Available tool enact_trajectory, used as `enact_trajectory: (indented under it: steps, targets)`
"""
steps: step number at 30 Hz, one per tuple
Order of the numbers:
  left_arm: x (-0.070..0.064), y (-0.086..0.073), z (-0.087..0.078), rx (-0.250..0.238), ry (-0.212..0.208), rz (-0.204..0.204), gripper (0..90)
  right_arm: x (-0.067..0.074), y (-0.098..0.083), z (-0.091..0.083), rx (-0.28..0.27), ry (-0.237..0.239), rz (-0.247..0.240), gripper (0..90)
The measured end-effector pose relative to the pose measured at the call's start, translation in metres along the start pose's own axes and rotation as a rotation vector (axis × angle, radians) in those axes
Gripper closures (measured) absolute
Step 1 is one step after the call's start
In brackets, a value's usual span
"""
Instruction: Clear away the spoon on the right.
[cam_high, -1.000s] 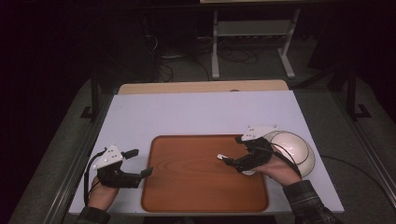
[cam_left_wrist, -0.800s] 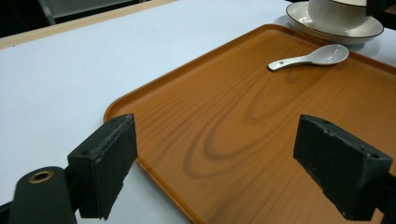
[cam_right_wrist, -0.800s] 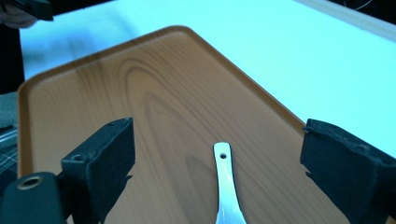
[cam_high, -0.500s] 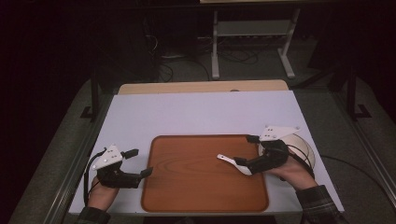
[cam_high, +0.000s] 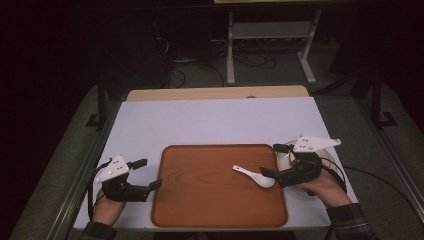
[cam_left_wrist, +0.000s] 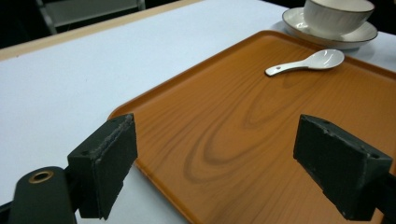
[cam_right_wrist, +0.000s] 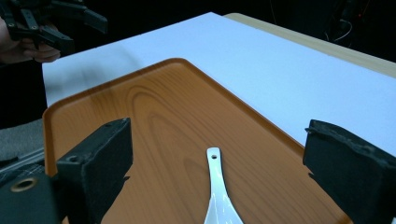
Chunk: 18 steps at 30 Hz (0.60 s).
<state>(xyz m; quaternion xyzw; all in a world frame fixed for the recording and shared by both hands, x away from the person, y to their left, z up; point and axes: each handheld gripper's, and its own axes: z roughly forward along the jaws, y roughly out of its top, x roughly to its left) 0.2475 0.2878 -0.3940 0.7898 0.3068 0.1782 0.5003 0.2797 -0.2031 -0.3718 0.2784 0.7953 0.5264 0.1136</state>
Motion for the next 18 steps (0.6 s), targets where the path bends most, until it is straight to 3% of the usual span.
enact_trajectory:
  steps: [18]
  targets:
    - [-0.001, 0.003, -0.004, -0.027, -0.009, 0.021, 12.9, -0.006, -0.013, -0.01, -0.02, -0.014, 0.027, 6.9]
